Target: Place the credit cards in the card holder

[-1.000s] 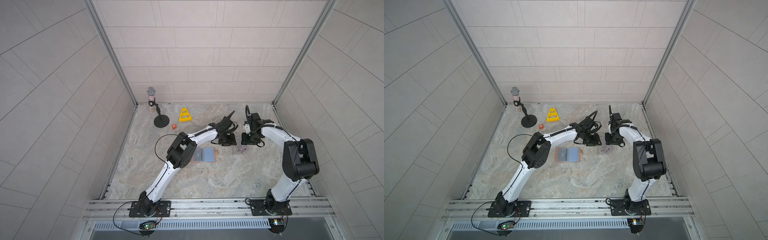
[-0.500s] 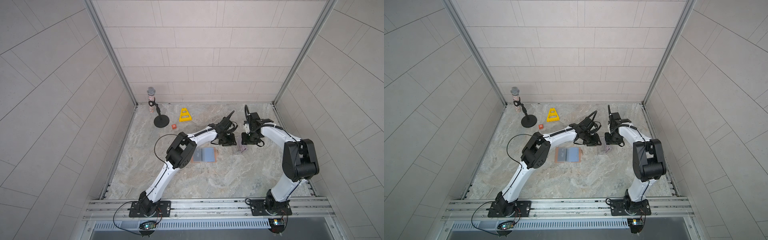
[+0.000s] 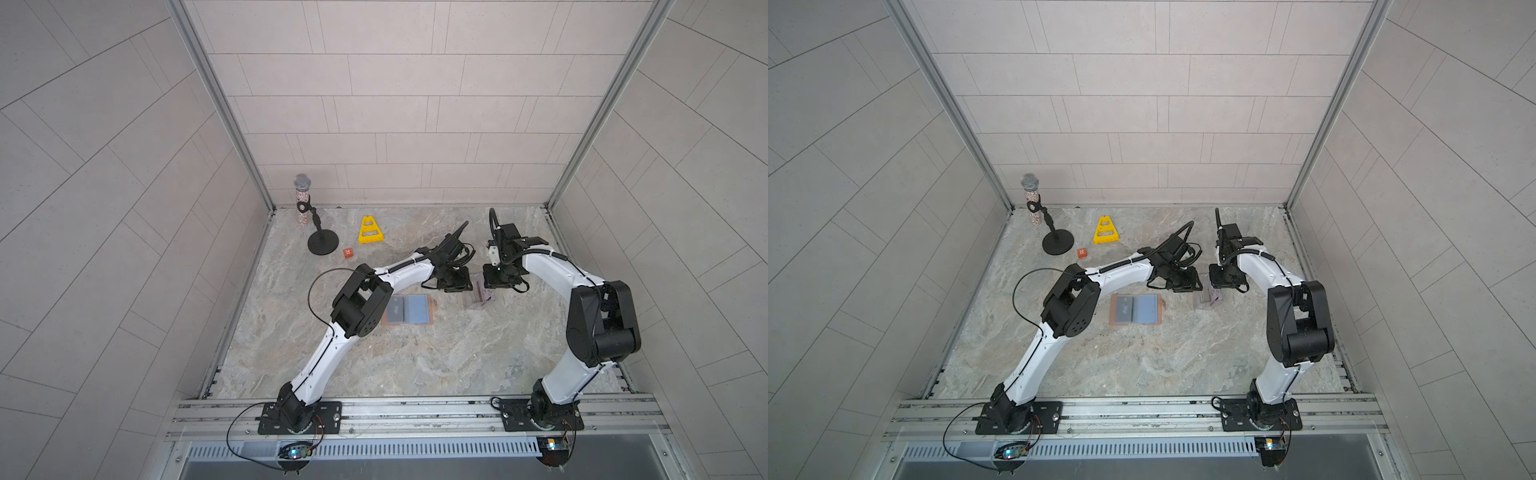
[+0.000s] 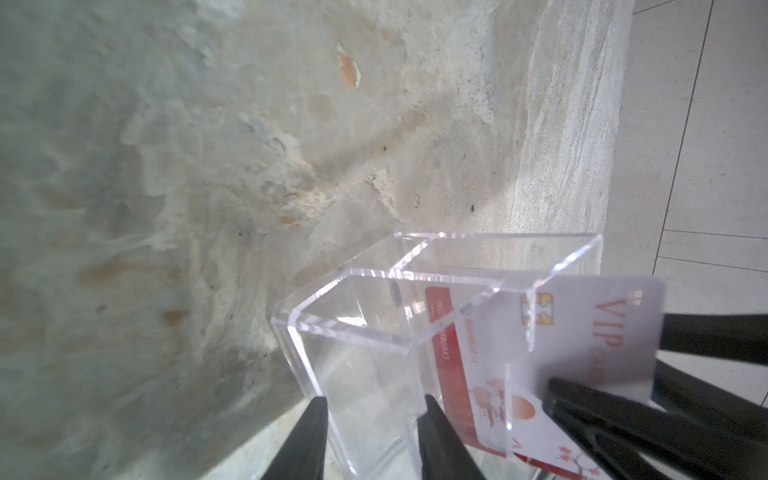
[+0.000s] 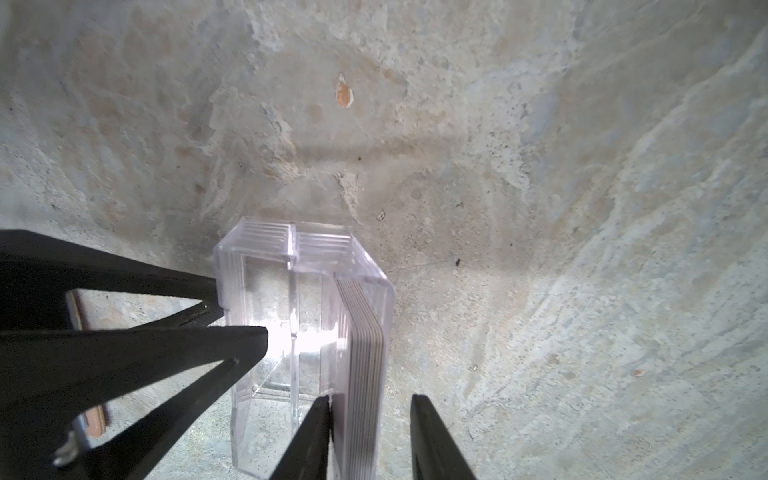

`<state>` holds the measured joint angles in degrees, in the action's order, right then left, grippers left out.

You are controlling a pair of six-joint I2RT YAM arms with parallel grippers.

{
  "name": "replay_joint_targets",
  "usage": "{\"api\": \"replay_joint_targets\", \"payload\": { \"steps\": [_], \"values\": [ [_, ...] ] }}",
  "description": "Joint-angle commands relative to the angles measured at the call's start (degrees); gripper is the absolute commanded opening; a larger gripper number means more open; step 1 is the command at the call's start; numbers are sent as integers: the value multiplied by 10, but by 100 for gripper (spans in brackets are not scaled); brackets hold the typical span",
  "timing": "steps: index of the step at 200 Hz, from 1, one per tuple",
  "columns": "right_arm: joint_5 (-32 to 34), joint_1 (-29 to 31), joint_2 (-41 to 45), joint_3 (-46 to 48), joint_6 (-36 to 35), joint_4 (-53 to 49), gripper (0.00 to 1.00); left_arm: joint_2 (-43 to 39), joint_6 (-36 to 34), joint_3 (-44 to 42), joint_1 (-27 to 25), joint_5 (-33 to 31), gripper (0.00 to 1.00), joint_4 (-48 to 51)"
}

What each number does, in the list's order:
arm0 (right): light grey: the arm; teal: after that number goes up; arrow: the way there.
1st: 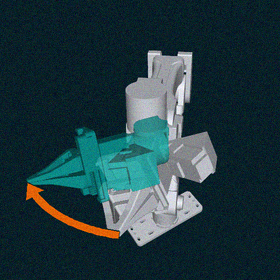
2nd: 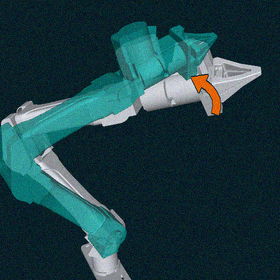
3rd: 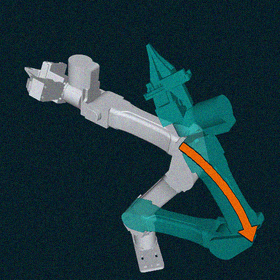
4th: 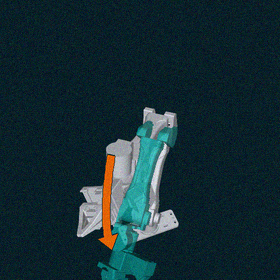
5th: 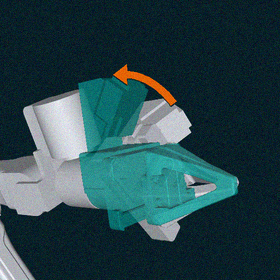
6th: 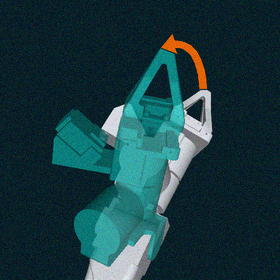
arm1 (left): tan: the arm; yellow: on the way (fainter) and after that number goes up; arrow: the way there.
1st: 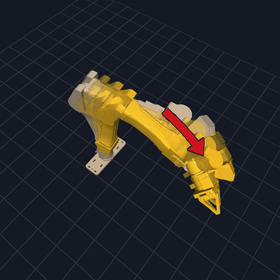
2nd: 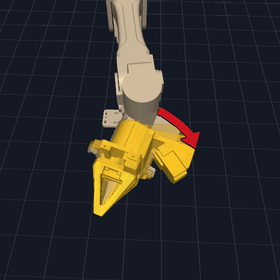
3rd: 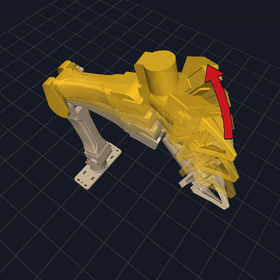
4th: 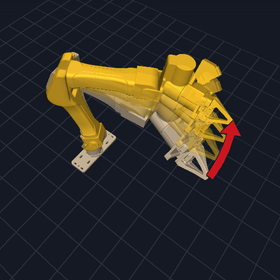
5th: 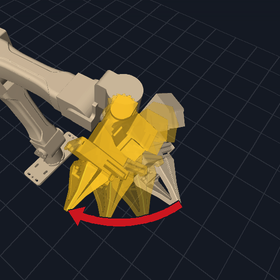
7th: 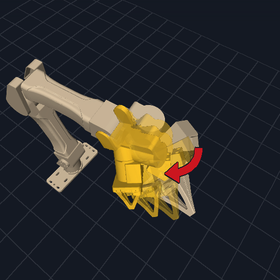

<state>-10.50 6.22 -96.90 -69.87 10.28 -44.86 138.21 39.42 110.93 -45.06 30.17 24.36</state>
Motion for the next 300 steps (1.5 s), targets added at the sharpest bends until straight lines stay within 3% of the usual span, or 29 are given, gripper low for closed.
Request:
{"api": "replay_joint_targets", "payload": {
  "steps": [1,140,201,258,300],
  "values": [
    [17,1,19,-14,-9,-21,31,3,-7,-24,8,-31,39,49],
    [38,11,25,-22,-11,-33,25,2,-7,-25,9,-30,40,48],
    [36,13,29,-25,-10,-37,3,2,-5,-28,10,-27,39,46],
    [33,14,52,-19,-4,-37,0,-12,0,-35,10,-14,41,32],
    [-37,-1,103,-4,14,-12,0,-60,-1,-47,11,11,51,0]
  ]
}}
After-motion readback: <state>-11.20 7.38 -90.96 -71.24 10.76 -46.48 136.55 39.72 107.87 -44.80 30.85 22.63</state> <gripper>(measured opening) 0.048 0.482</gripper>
